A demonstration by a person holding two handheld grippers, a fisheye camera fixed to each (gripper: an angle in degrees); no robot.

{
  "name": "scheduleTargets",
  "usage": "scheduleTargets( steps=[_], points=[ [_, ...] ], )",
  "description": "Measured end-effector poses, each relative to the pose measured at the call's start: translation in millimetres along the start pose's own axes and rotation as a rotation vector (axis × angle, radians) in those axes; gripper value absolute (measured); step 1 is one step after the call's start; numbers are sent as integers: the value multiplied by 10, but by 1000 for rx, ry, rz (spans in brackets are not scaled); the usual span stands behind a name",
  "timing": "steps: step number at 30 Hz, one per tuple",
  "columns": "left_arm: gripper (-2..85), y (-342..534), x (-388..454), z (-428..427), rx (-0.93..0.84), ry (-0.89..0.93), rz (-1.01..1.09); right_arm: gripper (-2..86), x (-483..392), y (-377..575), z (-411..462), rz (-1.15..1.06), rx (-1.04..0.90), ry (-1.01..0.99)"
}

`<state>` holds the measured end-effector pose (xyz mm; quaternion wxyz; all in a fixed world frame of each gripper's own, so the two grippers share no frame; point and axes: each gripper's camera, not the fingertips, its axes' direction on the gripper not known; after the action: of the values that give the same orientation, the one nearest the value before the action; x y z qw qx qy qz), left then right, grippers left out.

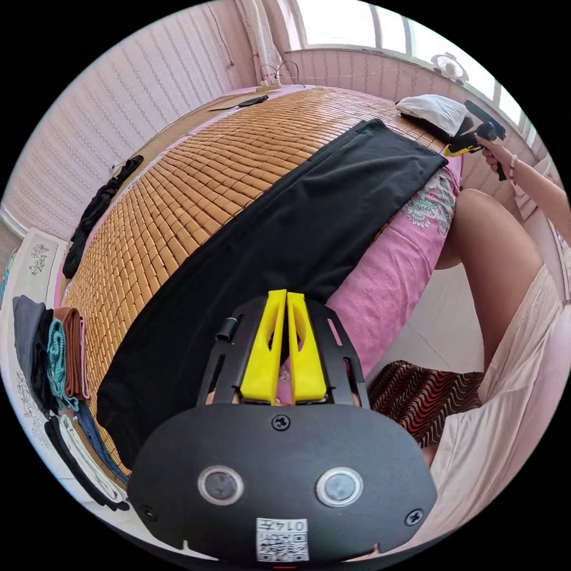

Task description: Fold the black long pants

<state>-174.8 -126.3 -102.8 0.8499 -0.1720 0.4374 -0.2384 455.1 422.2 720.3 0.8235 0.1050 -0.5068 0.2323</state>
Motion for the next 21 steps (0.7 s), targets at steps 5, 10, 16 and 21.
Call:
scheduleTargets(
  steps=[5, 10, 16, 21],
  points=[
    [14, -38, -321, -167, 114, -11, -104, 43, -411, -340, -107, -162, 135, 107],
    [69, -373, -609, 130, 92, -47, -72, 90, -717, -996, 233, -186, 119, 9],
    [49, -612, -679, 580, -32, -58, -27, 0, -781, -1222, 442, -161, 84, 32],
    [-2, -652, -763, 572, -49, -14, -63, -5, -826, -1206, 313, -163, 145, -25]
  ],
)
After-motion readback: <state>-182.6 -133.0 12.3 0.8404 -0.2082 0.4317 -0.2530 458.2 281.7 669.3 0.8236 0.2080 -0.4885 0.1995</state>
